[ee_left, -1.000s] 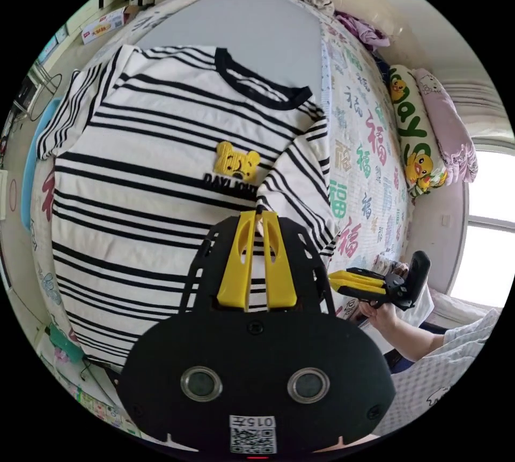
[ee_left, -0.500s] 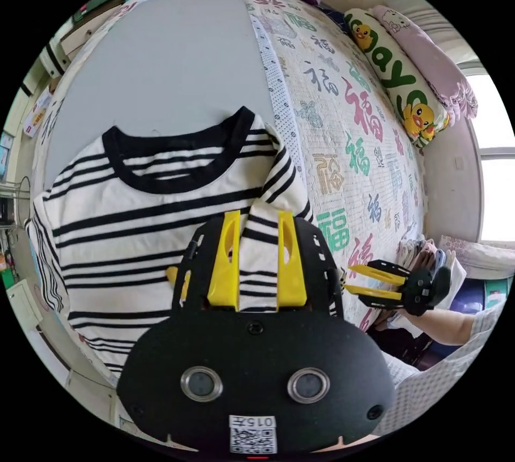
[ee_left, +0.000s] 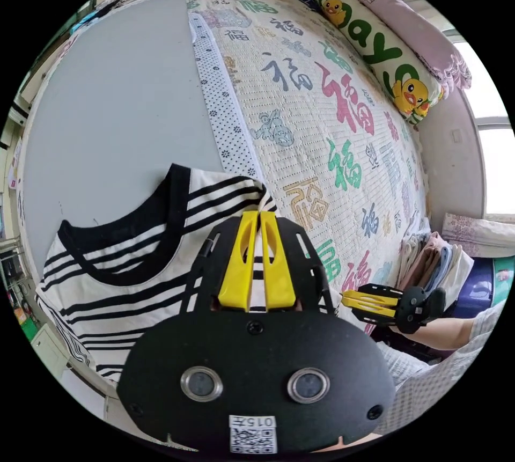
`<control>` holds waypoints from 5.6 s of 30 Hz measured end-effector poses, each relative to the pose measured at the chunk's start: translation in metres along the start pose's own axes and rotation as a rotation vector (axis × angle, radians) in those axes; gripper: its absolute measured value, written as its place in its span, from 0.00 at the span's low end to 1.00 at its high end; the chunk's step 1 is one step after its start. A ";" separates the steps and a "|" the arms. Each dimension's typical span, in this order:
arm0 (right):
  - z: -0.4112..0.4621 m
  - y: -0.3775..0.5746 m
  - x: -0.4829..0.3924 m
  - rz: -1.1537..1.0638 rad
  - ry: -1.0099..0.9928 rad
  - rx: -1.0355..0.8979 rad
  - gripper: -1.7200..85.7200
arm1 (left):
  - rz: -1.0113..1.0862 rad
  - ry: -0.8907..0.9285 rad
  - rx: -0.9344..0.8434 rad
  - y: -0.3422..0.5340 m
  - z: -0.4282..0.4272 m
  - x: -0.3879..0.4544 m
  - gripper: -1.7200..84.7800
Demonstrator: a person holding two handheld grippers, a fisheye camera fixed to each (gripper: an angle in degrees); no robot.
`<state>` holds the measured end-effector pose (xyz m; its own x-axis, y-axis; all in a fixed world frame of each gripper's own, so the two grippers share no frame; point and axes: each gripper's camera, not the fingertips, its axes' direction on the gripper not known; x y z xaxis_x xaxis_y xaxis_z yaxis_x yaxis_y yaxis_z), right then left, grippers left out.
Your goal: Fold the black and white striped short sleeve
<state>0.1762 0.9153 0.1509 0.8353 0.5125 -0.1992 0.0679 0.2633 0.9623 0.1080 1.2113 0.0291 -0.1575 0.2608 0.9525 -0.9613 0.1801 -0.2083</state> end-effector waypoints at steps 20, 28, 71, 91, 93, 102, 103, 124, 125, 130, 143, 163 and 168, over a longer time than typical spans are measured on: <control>-0.007 -0.035 -0.052 -0.200 -0.198 -0.085 0.10 | -0.329 0.147 -0.008 0.114 0.016 -0.078 0.11; 0.022 -0.058 -0.096 -0.201 -0.079 -0.145 0.10 | -0.315 0.135 0.018 0.090 0.048 -0.075 0.07; 0.057 -0.088 -0.191 -0.134 0.088 -0.168 0.02 | -0.230 -0.112 0.104 -0.067 0.321 -0.006 0.08; 0.084 -0.304 -0.409 -0.142 0.078 -0.100 0.02 | -0.977 0.408 0.549 0.157 0.477 -0.307 0.09; 0.094 -0.350 -0.434 -0.166 0.048 -0.084 0.02 | -1.005 0.427 0.583 0.156 0.498 -0.331 0.11; 0.162 -0.536 -0.520 -0.168 -0.027 -0.151 0.09 | -1.054 0.583 0.657 0.098 0.613 -0.398 0.13; 0.173 -0.554 -0.524 -0.137 -0.049 -0.174 0.09 | -1.053 0.595 0.675 0.093 0.626 -0.401 0.12; 0.290 -0.657 -0.638 -0.397 0.298 -0.503 0.12 | -1.042 0.717 0.713 0.074 0.768 -0.394 0.02; 0.288 -0.659 -0.640 -0.403 0.292 -0.501 0.12 | -1.042 0.712 0.715 0.072 0.769 -0.394 0.02; 0.297 -0.664 -0.653 -0.441 0.264 -0.614 0.09 | -1.046 0.696 0.713 0.059 0.777 -0.394 0.02; 0.207 -0.647 -0.622 -0.427 0.222 -0.395 0.02 | -0.911 0.593 0.784 0.030 0.728 -0.387 0.02; 0.078 -0.376 -0.327 0.124 0.112 -0.335 0.02 | -0.323 0.659 0.372 -0.074 0.704 -0.246 0.02; 0.072 -0.347 -0.283 0.246 0.089 -0.349 0.05 | -0.355 0.636 0.359 -0.063 0.677 -0.256 0.04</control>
<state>-0.0439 0.6200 -0.1134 0.7524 0.6587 -0.0012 -0.3288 0.3772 0.8658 0.0562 0.4910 -0.0509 0.2251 0.7539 0.6172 -0.9607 0.0661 0.2697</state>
